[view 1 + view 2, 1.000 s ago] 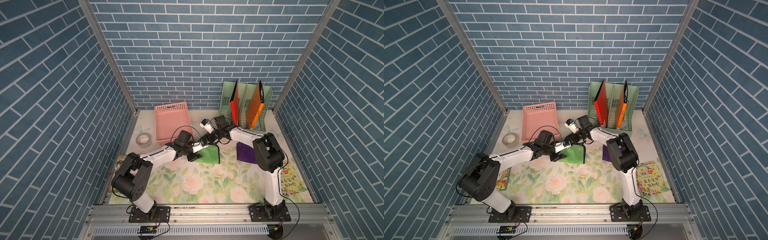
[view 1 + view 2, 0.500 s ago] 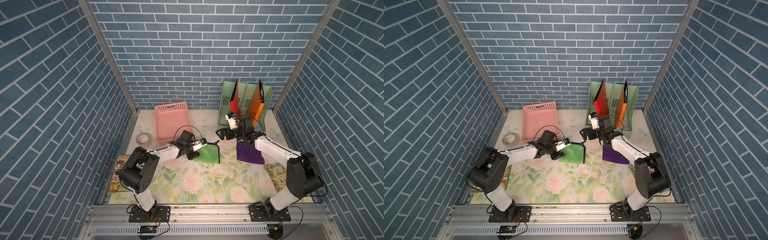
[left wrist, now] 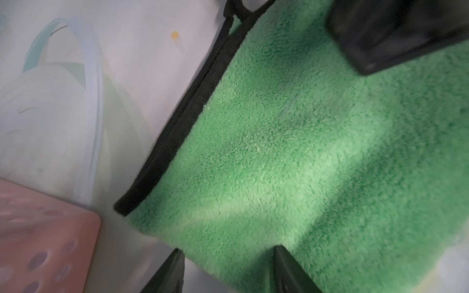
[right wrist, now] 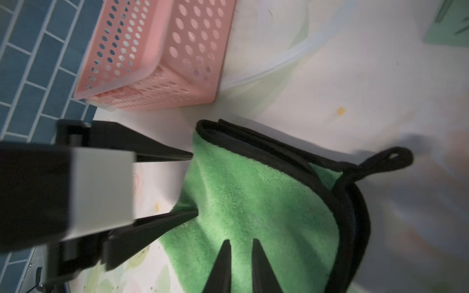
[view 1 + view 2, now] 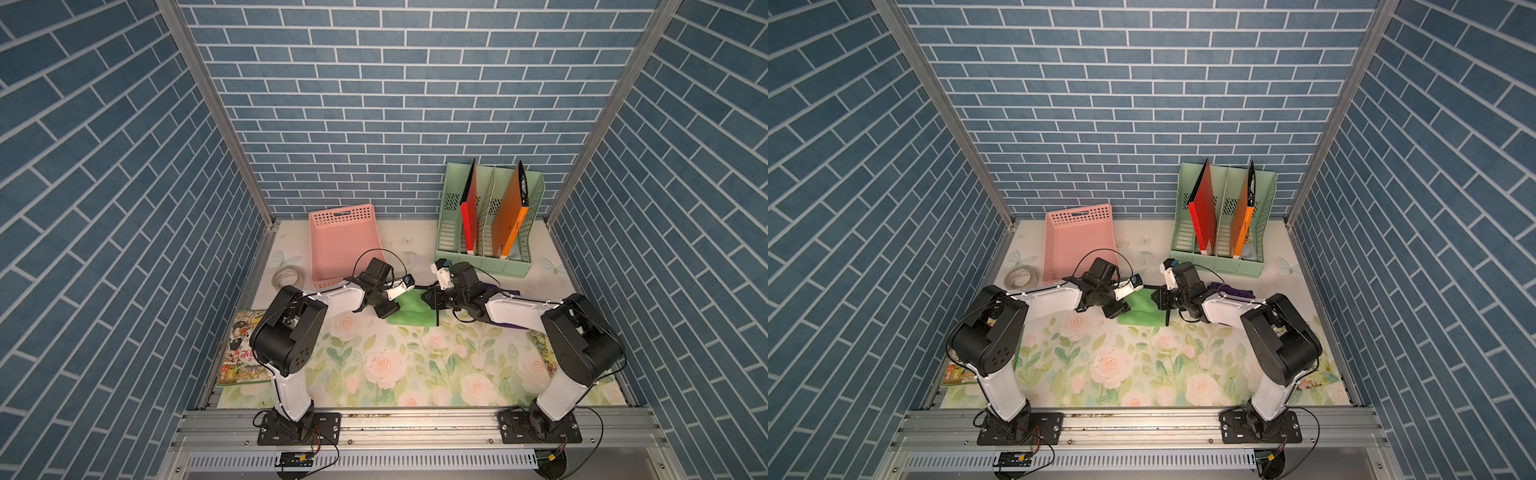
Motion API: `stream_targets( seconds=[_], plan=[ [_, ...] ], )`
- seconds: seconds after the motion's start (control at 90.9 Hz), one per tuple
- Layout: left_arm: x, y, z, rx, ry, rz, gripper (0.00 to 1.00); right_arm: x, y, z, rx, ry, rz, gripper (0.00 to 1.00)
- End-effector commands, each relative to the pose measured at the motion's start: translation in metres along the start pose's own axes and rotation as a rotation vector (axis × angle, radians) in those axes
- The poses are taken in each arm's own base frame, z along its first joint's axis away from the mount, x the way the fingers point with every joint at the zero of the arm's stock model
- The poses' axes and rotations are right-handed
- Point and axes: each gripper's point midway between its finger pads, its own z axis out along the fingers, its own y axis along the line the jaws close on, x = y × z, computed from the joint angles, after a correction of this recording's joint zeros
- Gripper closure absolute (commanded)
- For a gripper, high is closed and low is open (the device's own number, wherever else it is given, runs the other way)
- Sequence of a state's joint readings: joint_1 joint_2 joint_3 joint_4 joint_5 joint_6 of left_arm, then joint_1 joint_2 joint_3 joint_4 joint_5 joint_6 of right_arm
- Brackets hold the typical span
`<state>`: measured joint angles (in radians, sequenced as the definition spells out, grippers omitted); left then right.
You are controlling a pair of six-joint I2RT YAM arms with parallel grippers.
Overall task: Fold the square dishcloth
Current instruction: Smooth out the cleaning item at the center of the board, then reset both arms
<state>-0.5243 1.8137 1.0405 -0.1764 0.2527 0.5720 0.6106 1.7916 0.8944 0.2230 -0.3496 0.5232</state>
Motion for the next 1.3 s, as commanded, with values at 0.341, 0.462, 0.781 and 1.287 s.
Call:
stream_targets(
  seconds=[0.341,0.462,0.781,1.287],
  plan=[
    [-0.004,0.017,-0.022,0.026,0.000,-0.084,0.32,-0.013,-0.011,-0.005,0.028,-0.039,0.034,0.40],
    [-0.019,0.037,-0.046,-0.030,-0.032,-0.117,0.20,-0.045,0.021,-0.037,-0.009,-0.123,-0.042,0.23],
    [-0.048,0.120,-0.146,-0.234,-0.262,-0.364,0.00,-0.136,-0.003,-0.179,0.308,-0.443,-0.161,0.00],
    [0.114,0.193,-0.137,-0.689,-0.407,-0.882,0.00,-0.050,-0.235,-0.276,1.056,-0.721,0.084,0.00]
  ],
)
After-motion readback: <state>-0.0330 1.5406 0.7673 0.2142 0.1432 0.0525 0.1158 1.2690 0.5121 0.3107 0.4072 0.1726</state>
